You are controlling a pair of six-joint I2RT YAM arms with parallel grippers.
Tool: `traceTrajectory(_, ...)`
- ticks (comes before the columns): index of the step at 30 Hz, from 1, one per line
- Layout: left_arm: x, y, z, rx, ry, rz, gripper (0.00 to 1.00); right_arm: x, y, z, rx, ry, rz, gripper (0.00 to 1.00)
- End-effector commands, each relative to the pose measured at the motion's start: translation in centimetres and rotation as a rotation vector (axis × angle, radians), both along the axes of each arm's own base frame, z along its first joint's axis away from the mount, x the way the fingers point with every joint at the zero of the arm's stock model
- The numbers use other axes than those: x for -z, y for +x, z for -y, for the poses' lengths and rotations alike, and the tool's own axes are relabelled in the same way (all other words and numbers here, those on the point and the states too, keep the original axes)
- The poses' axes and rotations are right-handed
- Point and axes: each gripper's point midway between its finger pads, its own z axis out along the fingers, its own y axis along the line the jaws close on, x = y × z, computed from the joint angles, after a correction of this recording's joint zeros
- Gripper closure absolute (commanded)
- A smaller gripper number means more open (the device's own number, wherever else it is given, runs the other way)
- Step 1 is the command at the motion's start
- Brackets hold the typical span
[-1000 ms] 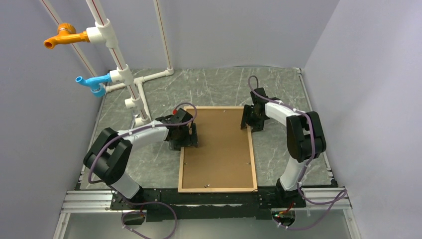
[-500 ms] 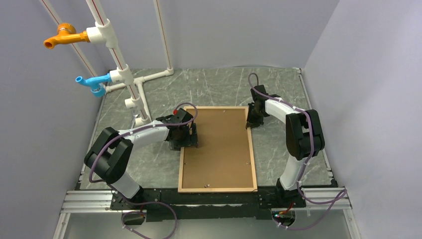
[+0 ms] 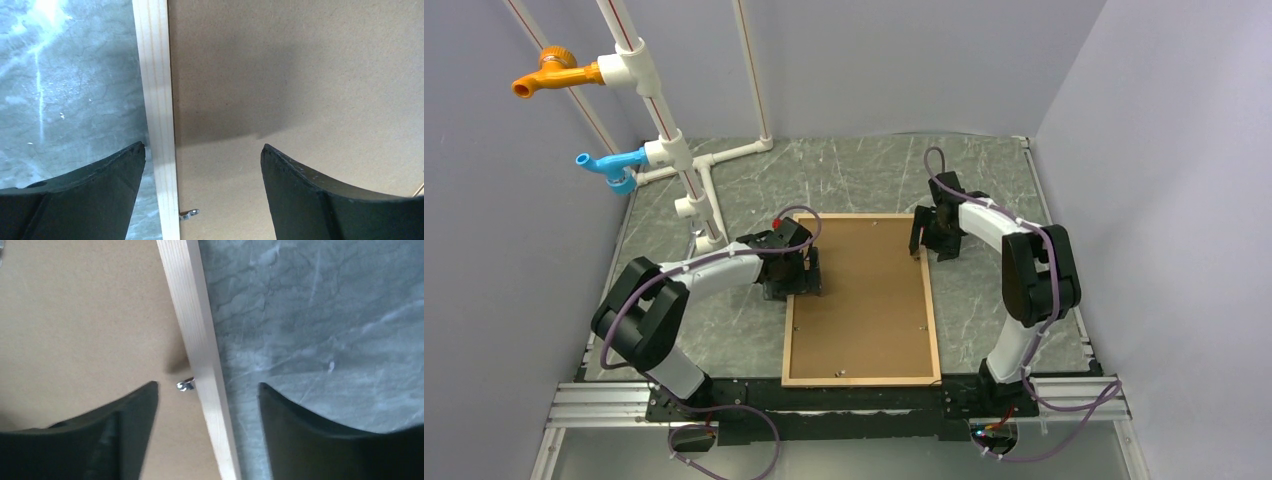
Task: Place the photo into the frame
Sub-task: Install the photo frame at the center of the board.
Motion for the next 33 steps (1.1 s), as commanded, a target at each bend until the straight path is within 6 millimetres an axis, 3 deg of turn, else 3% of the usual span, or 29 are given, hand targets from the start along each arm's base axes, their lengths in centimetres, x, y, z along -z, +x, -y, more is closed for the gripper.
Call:
traceTrajectory(1,-2.3,1.5,0.0,0.028,0.011,0.095,0.11,-4.2,0.7,-0.3,0.002,0.042,0.113,0.17)
traceTrajectory(3,-2.7,2.2,0.1,0.033,0.022,0.112,0.11,-5.0,0.5,-0.6,0.002,0.067,0.127,0.05)
traceTrajectory(5,-3.0,3.0,0.1,0.036,0.037,0.125,0.11,-5.6,0.2,-0.9,0.006,0.099,0.141,0.01)
traceTrajectory(11,-3.9,6.1,0.1,0.036,0.096,0.147,0.12,-5.2,-0.9,-1.7,0.003,0.167,0.138,0.0)
traceTrajectory(17,-2.4,8.7,-0.6,0.009,0.147,0.092,0.15,-4.0,-1.1,-2.0,-0.003,0.182,0.11,0.0)
traceTrajectory(27,-0.3,10.8,-1.8,-0.002,0.188,0.046,0.2,-2.7,-1.3,-2.6,-0.016,0.211,0.088,0.0)
traceTrajectory(33,0.2,11.1,-1.9,0.016,0.195,0.042,0.33,-2.5,-1.2,-2.7,-0.018,0.215,0.084,0.01)
